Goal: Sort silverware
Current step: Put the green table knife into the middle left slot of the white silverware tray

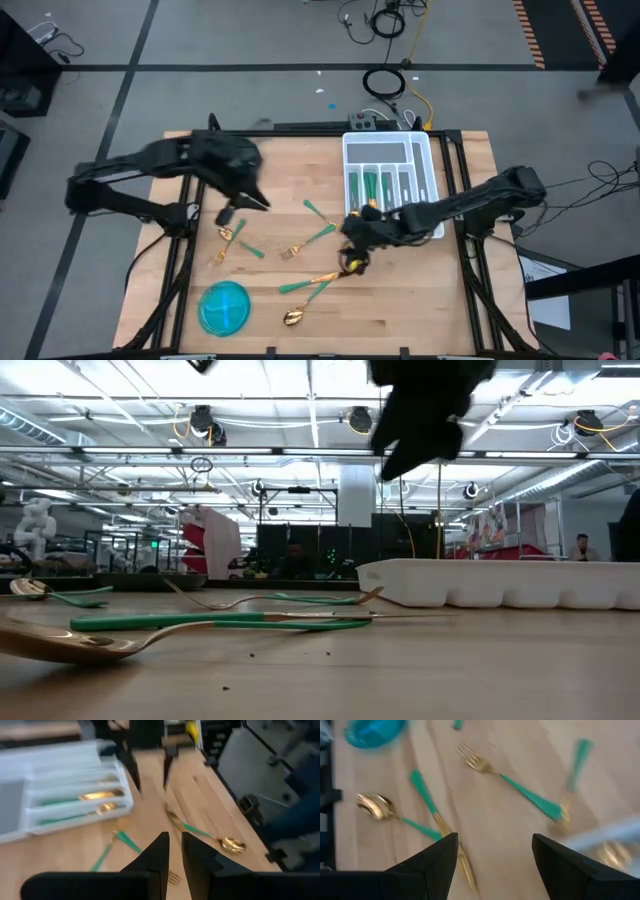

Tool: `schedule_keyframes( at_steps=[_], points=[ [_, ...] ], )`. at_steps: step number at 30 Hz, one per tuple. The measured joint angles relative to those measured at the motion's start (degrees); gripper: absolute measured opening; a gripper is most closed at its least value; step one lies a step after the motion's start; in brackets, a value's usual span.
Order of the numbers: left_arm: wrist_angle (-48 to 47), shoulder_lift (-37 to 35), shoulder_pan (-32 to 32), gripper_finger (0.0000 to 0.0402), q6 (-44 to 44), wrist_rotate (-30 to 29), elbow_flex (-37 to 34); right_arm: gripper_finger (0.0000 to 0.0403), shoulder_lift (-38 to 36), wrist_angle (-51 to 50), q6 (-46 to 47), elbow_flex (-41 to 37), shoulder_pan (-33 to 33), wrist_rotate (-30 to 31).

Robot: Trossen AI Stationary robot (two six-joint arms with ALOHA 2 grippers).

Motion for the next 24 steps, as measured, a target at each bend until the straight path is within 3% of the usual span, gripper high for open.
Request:
schedule_keyframes(
  at_steps=[6,12,17,24],
  points=[
    [2.57,-12.42,-1.63,0.0056,-7.34,-5.49,-0.03,0.0249,9.89,4.65,-6.29,4.19,-2.40,-7.79],
    [5.36,-21.45,-1.84,0.0056,-14.54,-7.70,-0.02,0.0249,19.77,-1.29,-16.91,16.87,-2.27,-8.54],
    [5.35,-25.94,-1.85,0.0056,-16.60,-8.51,-0.02,0.0249,25.66,-7.90,-22.79,25.48,-1.49,-8.39],
    [5.29,-28.81,-1.81,0.0056,-17.94,-8.53,-0.02,0.0249,30.66,-8.85,-23.55,29.22,1.82,-8.75]
  ],
)
